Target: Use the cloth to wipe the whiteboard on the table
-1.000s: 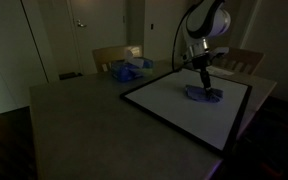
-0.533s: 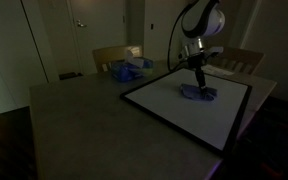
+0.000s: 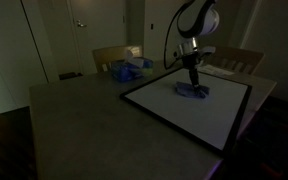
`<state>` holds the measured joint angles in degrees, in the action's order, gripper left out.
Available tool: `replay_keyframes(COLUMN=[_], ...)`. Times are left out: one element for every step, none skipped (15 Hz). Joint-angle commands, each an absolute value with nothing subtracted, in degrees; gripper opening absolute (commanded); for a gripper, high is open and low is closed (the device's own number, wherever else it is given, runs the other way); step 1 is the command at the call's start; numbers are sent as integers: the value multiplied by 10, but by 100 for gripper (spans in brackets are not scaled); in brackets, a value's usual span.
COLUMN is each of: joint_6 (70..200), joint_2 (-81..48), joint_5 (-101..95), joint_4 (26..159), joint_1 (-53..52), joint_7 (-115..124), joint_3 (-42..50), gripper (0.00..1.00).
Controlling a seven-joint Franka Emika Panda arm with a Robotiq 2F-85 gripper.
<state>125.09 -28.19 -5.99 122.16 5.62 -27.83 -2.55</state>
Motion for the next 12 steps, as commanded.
replay_keyframes(joint_6=[1282,1280,1280,1279,1279,1280,1281,1282,1284,1285,1285,1285], joint_2=[-316,-319,-325,-328,-331,-334,-336,-338,-340,-343,-346,-350], joint_5=[-110,-122,-132,-140,-145,-147,-144,-136,-129,-119,-107,-98], joint_4=[1199,1196,1190,1187,1183,1180,1177,1173,1169,1164,1158,1152], joint_1=[22,15,10,5,2,0,0,2,4,8,10,12], joint_7=[-209,-194,-180,-169,-158,-149,-139,-132,-122,-113,-106,-98], joint_3=[-13,-12,-11,-9,-9,-9,-8,-9,-9,-10,-12,-12], gripper=[2,2,2,2,2,2,2,2,2,2,2,2])
